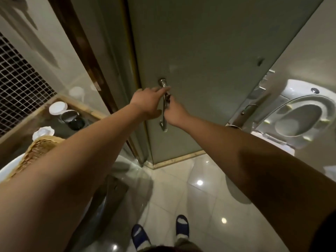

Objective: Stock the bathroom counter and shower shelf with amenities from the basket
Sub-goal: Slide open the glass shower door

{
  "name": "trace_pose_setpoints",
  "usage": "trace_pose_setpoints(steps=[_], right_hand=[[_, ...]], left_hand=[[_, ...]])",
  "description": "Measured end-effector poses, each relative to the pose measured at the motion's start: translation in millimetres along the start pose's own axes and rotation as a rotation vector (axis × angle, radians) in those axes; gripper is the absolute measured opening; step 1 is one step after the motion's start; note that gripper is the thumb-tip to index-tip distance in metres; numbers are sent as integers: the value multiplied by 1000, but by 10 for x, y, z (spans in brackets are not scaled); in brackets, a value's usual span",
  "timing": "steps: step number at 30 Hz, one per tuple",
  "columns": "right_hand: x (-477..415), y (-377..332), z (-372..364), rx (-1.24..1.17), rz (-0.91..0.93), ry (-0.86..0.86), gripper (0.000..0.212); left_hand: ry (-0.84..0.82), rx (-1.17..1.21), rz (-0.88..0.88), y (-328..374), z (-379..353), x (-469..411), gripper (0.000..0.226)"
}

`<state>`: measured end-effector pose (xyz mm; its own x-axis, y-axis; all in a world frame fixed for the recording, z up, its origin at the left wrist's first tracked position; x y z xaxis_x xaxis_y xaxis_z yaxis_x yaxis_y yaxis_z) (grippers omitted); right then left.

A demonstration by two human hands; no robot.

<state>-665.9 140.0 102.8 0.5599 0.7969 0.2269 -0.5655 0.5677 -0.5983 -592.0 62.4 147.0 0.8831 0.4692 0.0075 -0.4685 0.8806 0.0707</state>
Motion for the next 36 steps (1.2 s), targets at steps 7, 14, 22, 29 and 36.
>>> trace_pose_setpoints(steps=[7, 14, 22, 29, 36], right_hand=[[-111, 112, -43, -175, 42, 82, 39], [-76, 132, 24, -87, 91, 186, 21], [517, 412, 36, -43, 115, 306, 25], [1311, 923, 17, -95, -39, 408, 26], [2073, 1564, 161, -179, -212, 592, 18]], left_hand=[[116, 161, 89, 63, -154, 37, 95], [237, 277, 85, 215, -312, 124, 89], [146, 449, -75, 573, -394, 541, 99], [10, 254, -351, 1207, -396, 1111, 89], [224, 242, -733, 1430, -404, 1874, 41]])
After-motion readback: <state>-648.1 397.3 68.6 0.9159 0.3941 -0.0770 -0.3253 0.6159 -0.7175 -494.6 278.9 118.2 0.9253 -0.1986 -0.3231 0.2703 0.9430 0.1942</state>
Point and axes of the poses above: each hand's wrist, its own x-axis away from the middle knuckle, its own z-axis out of the back of the hand, y = z × x, the point moved 7 cm from there along -x, towards the middle knuckle, and after that the axes turned 5 degrees about x, right-handed, at the moved point
